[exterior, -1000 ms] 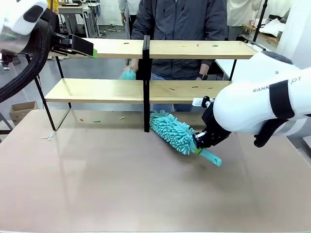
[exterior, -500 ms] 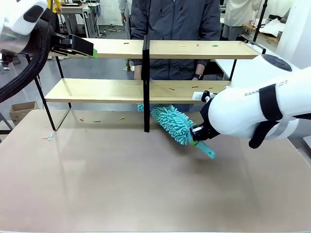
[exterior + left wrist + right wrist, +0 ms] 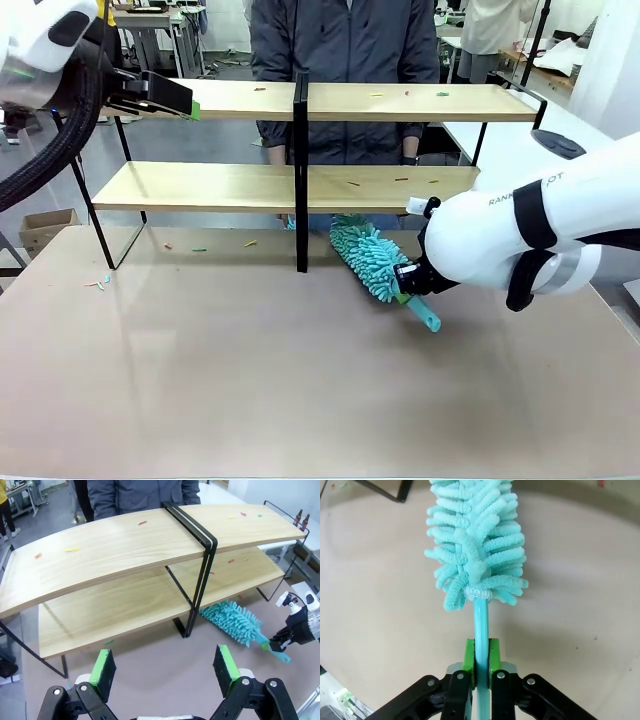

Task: Clean the shelves.
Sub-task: Clean a randomly selected level of the Shelf with the Duster.

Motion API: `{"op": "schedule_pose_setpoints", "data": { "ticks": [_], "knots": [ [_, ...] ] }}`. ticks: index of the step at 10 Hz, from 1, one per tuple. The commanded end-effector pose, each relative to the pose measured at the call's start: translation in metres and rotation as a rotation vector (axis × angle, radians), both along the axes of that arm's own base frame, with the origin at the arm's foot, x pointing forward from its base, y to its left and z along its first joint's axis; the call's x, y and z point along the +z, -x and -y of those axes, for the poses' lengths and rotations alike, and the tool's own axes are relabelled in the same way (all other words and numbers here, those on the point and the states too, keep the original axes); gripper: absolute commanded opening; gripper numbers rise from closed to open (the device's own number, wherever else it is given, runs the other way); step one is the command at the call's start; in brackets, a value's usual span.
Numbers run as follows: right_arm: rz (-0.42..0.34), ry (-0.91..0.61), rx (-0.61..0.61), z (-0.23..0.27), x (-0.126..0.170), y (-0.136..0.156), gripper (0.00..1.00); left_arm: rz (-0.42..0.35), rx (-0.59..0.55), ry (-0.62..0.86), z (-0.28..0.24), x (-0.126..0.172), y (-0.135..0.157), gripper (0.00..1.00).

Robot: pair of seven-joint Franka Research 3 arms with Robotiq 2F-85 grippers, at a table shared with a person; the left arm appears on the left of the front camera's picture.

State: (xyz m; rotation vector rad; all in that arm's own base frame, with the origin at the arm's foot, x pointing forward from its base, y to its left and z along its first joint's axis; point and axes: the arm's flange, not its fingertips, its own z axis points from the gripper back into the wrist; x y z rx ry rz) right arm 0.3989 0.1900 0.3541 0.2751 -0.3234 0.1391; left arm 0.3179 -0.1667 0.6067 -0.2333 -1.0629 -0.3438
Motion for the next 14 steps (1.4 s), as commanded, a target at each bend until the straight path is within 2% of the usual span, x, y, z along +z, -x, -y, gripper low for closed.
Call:
{"op": "schedule_pose_setpoints", "data": {
  "ticks": [1,2,4,6,7,8,10,12,14],
  "knots": [
    [-0.054,-0.022,-0.096,0.003,0.007,-0.001,0.12,0.003,0.002,-0.002,0.000,0.001,0.000,1.00],
    [-0.114,-0.021,-0.215,0.009,0.007,-0.002,0.12,0.003,0.002,-0.002,0.000,0.001,0.000,1.00],
    [-0.131,0.022,-0.449,0.021,0.009,0.001,0.12,0.003,0.002,-0.002,0.000,0.001,0.000,1.00],
    [-0.084,0.111,-0.667,0.031,0.014,0.005,0.12,0.003,0.002,-0.002,0.000,0.001,0.000,1.00],
    [-0.010,0.207,-0.776,0.032,0.015,0.005,0.12,0.003,0.002,-0.002,0.000,0.001,0.000,1.00],
    [0.034,0.268,-0.794,0.032,0.015,0.002,0.12,0.003,0.002,-0.002,0.000,0.001,0.000,1.00],
    [0.046,0.247,-0.694,0.024,0.012,-0.002,0.12,0.003,0.002,-0.002,0.000,0.001,0.000,1.00],
    [0.008,0.195,-0.600,0.020,0.010,-0.001,0.12,0.003,0.002,-0.002,0.000,0.001,0.000,1.00],
    [-0.044,0.093,-0.446,0.022,0.014,0.004,0.12,0.003,0.002,-0.002,0.000,0.001,0.000,1.00]
  ]
}}
